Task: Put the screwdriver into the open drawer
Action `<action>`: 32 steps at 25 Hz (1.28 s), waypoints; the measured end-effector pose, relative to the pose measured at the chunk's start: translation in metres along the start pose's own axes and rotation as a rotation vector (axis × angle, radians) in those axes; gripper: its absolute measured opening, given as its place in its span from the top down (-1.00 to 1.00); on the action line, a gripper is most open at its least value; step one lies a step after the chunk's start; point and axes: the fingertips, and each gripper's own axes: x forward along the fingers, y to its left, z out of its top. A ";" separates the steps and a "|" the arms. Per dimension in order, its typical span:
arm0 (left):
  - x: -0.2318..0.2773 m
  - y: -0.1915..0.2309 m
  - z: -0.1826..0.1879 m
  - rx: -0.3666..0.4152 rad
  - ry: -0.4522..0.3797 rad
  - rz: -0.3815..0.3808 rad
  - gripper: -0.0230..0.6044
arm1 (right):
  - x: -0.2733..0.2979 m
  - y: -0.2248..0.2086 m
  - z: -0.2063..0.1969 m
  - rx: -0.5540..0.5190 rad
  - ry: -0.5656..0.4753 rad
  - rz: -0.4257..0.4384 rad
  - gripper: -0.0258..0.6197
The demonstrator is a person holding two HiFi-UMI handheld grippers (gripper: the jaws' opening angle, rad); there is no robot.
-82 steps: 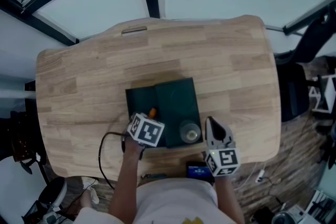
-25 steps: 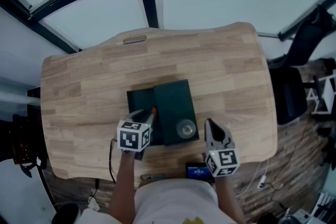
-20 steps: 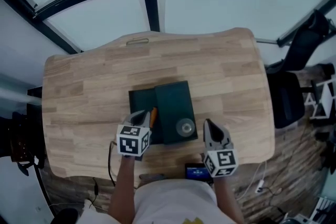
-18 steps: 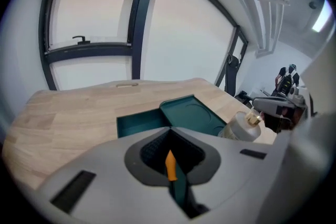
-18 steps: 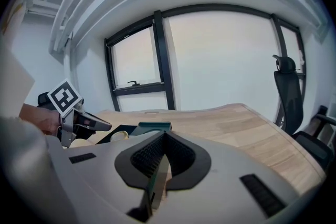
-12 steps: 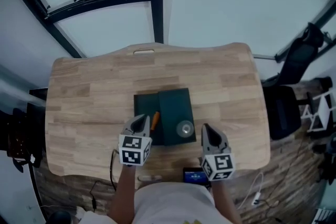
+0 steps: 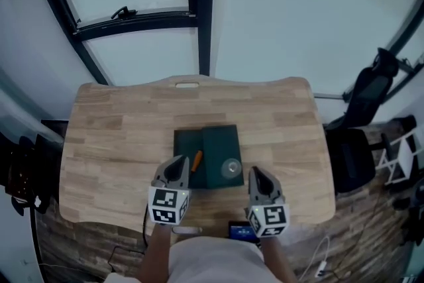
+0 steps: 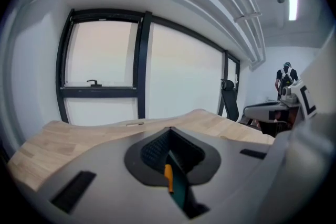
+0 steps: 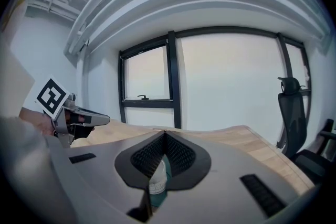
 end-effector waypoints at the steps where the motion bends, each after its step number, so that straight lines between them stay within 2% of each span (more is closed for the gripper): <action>1: -0.006 -0.001 0.006 0.026 -0.028 0.011 0.93 | -0.003 0.002 0.002 -0.001 -0.006 -0.001 0.93; 3: -0.015 -0.004 0.012 0.053 -0.063 0.017 0.93 | -0.009 0.004 0.005 -0.001 -0.017 -0.003 0.93; 12: -0.035 -0.021 0.024 0.082 -0.117 -0.007 0.93 | -0.028 0.019 0.017 -0.017 -0.073 0.007 0.93; 15: -0.042 -0.022 0.023 0.078 -0.120 -0.015 0.93 | -0.032 0.021 0.021 -0.024 -0.085 0.000 0.93; 19: -0.049 -0.026 0.017 0.034 -0.116 -0.047 0.93 | -0.036 0.023 0.020 -0.023 -0.091 0.002 0.93; 26: -0.052 -0.025 0.017 0.072 -0.120 -0.024 0.93 | -0.040 0.024 0.021 -0.022 -0.092 0.005 0.93; 32: -0.049 -0.025 0.014 0.061 -0.116 -0.032 0.93 | -0.039 0.023 0.021 -0.023 -0.094 0.007 0.93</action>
